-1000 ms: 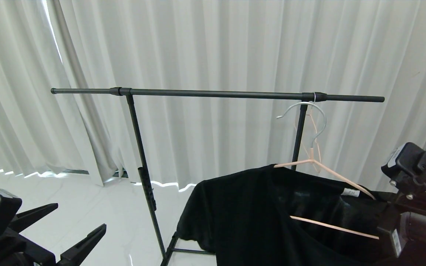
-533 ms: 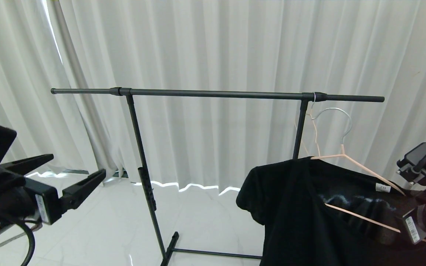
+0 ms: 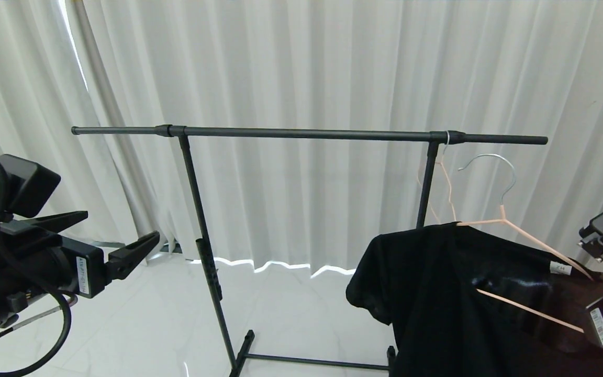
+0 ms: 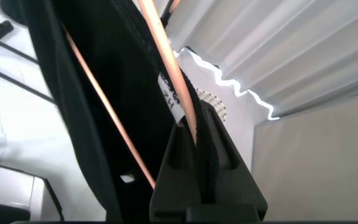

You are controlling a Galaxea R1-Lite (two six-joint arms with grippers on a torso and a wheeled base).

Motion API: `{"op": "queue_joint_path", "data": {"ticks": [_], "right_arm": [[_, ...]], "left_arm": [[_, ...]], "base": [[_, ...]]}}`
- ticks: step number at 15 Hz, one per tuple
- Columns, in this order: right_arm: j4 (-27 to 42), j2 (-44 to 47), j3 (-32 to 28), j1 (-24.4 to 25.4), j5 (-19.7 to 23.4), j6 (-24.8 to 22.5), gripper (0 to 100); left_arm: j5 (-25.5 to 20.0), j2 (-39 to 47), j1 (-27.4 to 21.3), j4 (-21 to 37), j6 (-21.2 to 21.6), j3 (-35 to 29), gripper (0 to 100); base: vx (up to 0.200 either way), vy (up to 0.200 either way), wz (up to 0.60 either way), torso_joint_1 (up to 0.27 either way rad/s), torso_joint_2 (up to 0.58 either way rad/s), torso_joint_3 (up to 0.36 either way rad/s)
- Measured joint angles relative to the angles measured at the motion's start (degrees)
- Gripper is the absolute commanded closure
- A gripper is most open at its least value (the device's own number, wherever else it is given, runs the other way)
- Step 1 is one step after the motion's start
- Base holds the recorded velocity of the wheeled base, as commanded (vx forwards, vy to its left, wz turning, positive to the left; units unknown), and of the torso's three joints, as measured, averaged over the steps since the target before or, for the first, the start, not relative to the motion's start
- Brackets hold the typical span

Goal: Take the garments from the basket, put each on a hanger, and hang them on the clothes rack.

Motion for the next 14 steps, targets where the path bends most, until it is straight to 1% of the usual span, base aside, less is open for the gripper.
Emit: {"op": "queue_joint_path", "data": {"ticks": [10,14], "right_arm": [[0.0,-0.26,0.99,0.02,0.05,0.07,100],[-0.01,-0.09,1.16,-0.24,0.09,0.07,100]], "left_arm": [[-0.02,0.77,-1.85,-0.02,0.02,0.63,0],[0.0,1.29,-1.9,0.05,-0.07,0.63,0]], "base": [[0.0,0.2,0.0,0.004,0.0,0.003],[0.0,0.0,0.0,0.0,0.0,0.0]]}}
